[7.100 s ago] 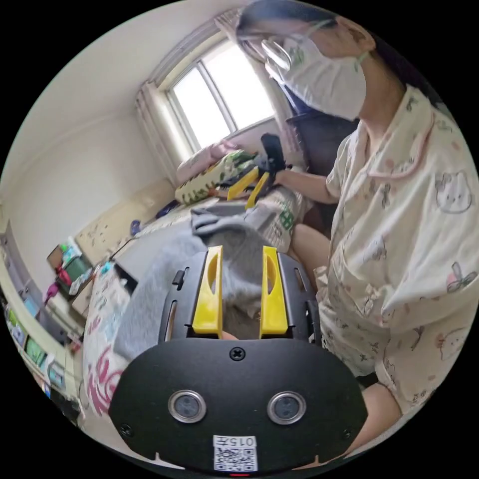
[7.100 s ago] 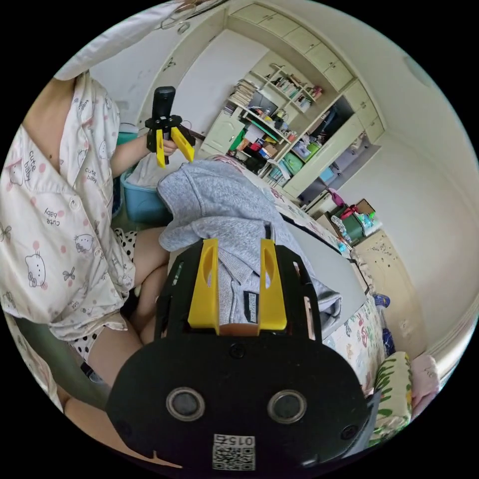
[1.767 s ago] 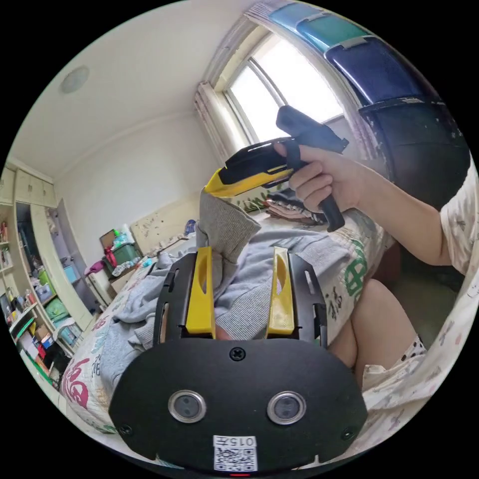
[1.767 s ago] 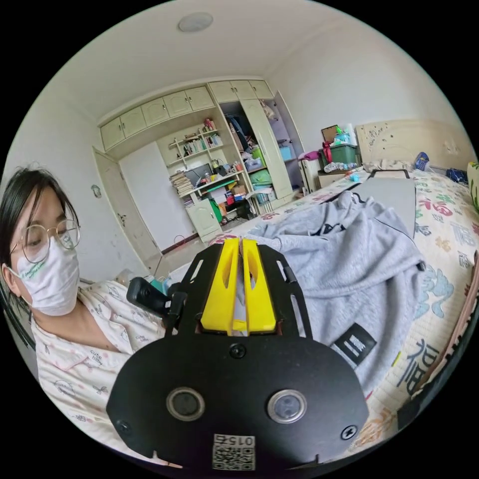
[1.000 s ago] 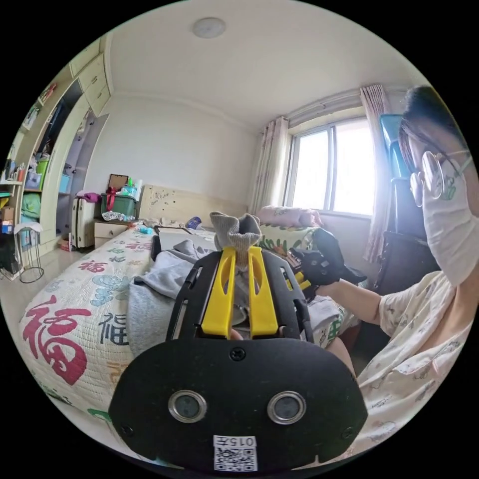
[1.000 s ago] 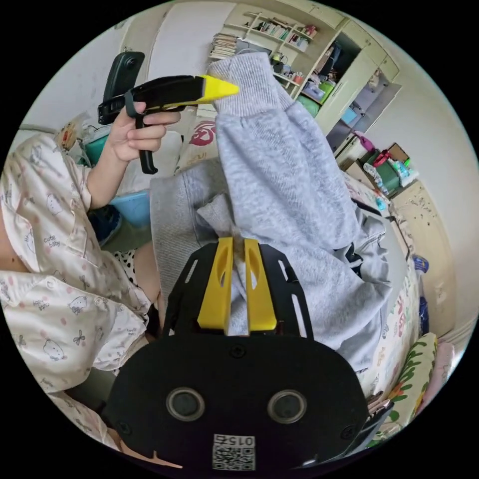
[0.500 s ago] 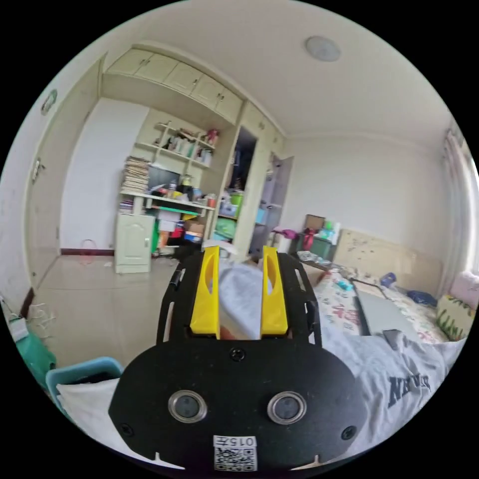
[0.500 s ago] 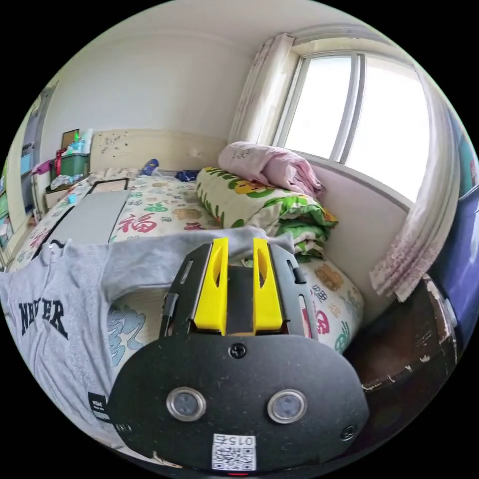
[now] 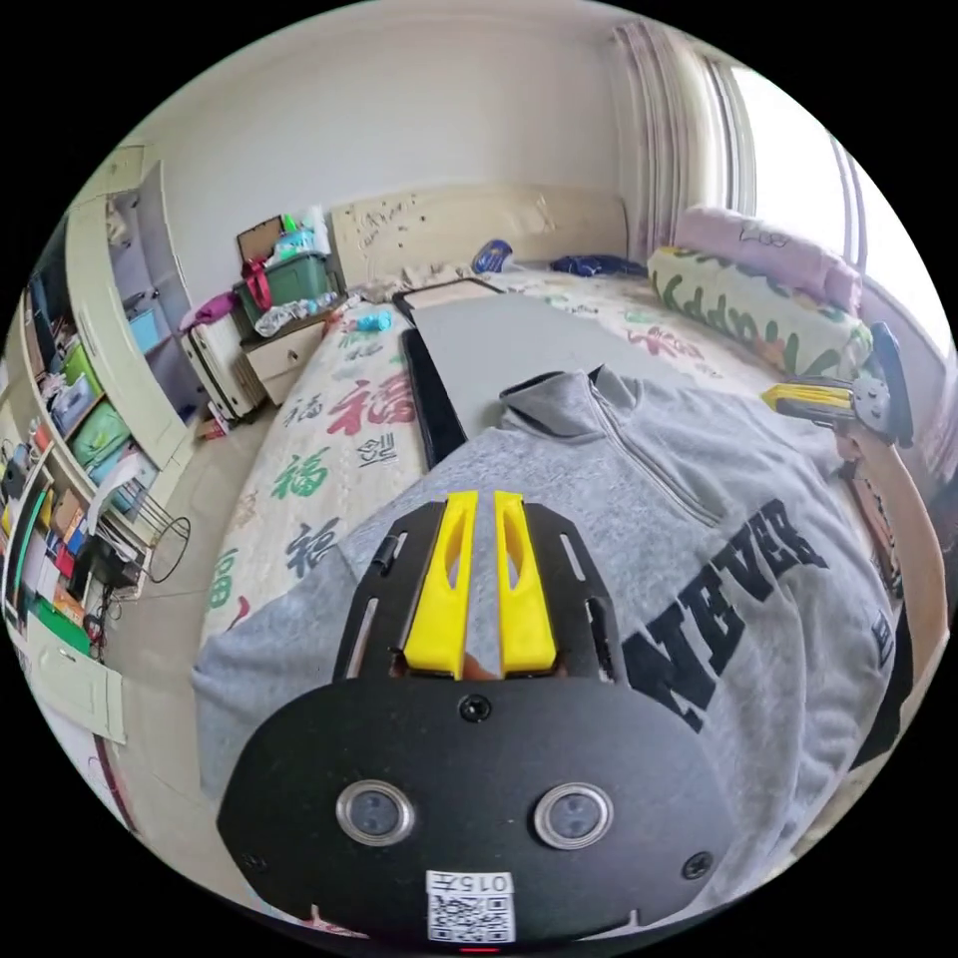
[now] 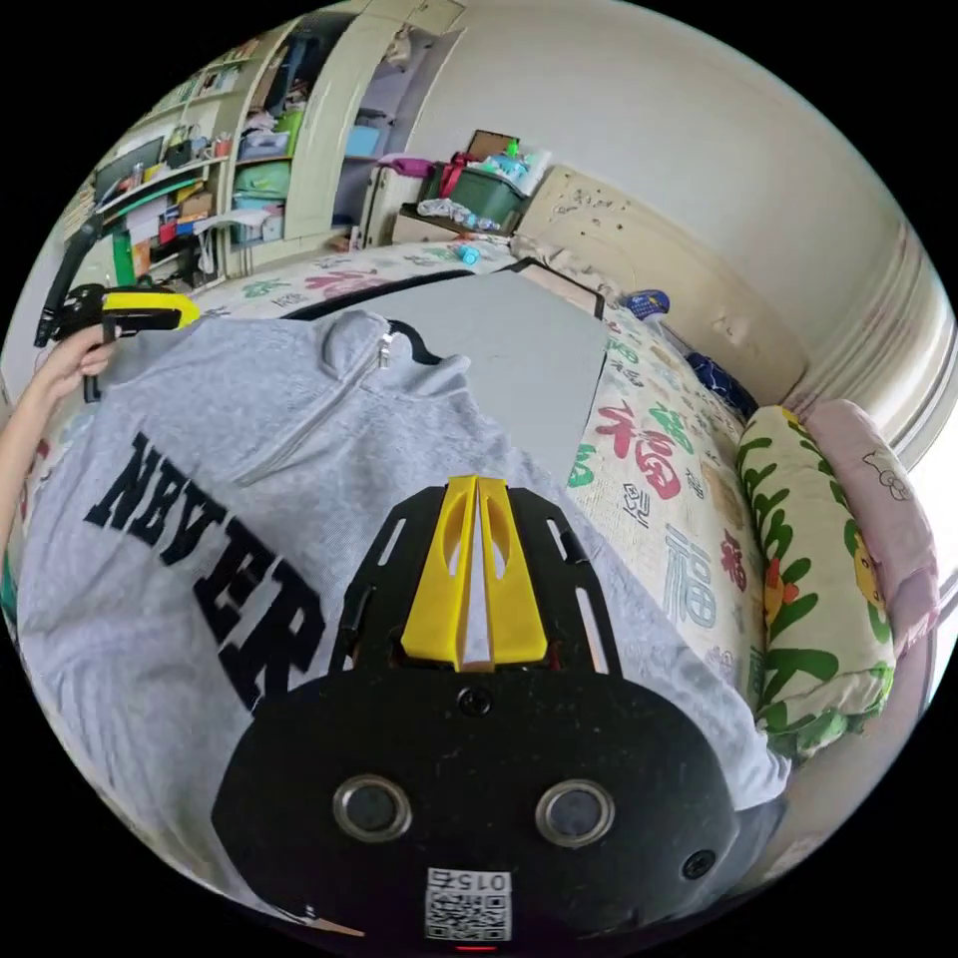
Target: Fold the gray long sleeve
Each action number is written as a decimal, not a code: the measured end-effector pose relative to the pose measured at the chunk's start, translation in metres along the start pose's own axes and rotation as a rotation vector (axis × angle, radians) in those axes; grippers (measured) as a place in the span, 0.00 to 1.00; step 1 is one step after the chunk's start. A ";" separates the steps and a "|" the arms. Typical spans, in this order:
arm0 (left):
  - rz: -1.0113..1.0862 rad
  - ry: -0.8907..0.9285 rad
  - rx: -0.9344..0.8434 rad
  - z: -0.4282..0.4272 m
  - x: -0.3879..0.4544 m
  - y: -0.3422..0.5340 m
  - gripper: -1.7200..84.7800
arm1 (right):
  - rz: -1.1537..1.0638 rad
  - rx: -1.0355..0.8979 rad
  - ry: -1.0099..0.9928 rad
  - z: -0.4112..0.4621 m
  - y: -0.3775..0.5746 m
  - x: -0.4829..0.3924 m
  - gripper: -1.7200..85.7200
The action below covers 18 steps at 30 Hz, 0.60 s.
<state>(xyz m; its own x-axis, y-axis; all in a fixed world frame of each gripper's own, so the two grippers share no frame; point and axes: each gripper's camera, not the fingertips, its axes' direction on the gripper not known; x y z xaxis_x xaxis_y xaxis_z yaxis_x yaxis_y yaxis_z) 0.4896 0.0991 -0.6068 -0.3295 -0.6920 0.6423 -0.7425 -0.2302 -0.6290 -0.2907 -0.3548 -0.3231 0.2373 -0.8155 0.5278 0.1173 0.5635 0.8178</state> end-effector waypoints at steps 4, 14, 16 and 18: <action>0.151 -0.121 -0.133 0.090 0.068 -0.056 0.02 | 0.008 -0.117 0.108 0.073 -0.030 0.000 0.01; 0.318 -0.406 -0.179 0.199 0.144 -0.122 0.01 | -0.053 -0.233 0.423 0.126 -0.065 0.018 0.01; 0.305 -0.426 -0.158 0.205 0.147 -0.124 0.01 | -0.065 -0.245 0.444 0.124 -0.072 0.025 0.01; 0.295 -0.423 -0.148 0.207 0.146 -0.124 0.01 | -0.062 -0.257 0.438 0.117 -0.079 0.036 0.01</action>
<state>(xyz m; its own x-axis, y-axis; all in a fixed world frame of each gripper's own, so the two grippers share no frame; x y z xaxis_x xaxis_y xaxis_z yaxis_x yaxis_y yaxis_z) 0.6544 -0.1149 -0.5256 -0.2958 -0.9350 0.1959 -0.7381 0.0935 -0.6682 -0.4042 -0.4443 -0.3418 0.5979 -0.7477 0.2889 0.3647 0.5747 0.7326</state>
